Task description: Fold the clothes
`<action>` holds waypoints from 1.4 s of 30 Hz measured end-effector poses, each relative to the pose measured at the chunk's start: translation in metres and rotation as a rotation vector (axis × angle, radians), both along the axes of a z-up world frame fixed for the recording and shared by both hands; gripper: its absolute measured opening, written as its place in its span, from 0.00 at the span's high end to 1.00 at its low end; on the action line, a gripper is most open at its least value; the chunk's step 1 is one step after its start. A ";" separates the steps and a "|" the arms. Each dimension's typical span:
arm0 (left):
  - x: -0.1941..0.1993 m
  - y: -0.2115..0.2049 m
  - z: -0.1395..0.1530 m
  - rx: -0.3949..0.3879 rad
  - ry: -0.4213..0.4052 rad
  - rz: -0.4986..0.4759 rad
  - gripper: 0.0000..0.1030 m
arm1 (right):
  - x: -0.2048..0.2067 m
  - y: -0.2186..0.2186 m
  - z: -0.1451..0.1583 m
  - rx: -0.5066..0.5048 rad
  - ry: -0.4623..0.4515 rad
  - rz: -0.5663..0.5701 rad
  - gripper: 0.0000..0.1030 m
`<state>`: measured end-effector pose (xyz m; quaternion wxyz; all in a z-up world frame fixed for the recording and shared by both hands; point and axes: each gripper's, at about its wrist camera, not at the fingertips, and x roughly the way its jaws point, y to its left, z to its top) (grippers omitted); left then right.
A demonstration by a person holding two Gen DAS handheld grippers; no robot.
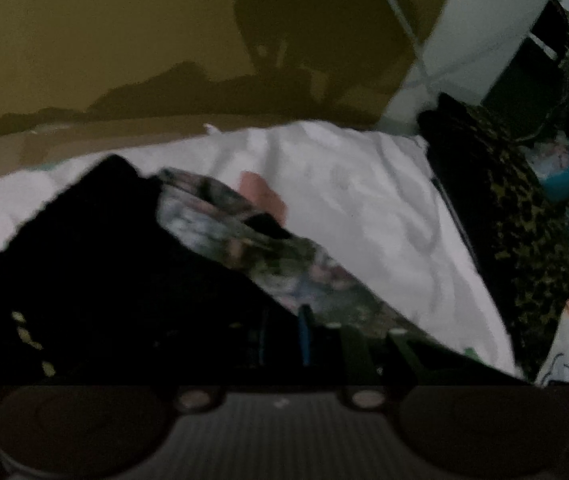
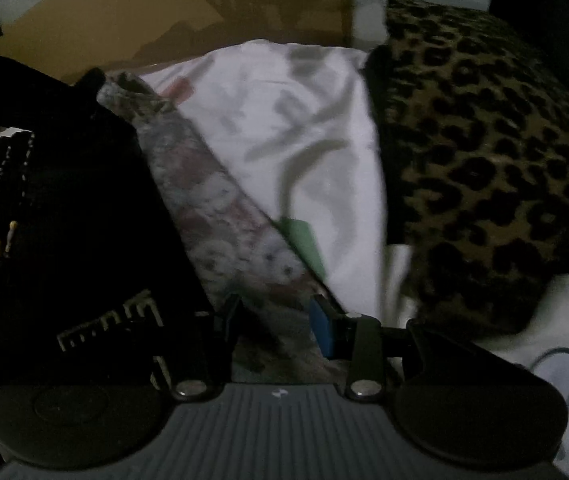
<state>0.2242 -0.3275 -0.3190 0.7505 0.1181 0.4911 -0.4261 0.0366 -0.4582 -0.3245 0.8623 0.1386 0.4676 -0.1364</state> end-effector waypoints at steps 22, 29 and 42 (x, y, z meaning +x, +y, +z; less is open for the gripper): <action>-0.028 -0.007 0.026 0.054 -0.087 -0.144 0.76 | -0.053 -0.022 0.004 0.164 0.011 -0.132 0.57; 0.004 0.092 0.076 0.067 -0.173 -0.079 0.70 | -0.060 -0.007 0.014 0.129 -0.008 -0.060 0.57; 0.044 0.260 0.064 0.087 -0.118 0.301 0.72 | -0.041 0.031 0.029 0.095 -0.023 0.045 0.57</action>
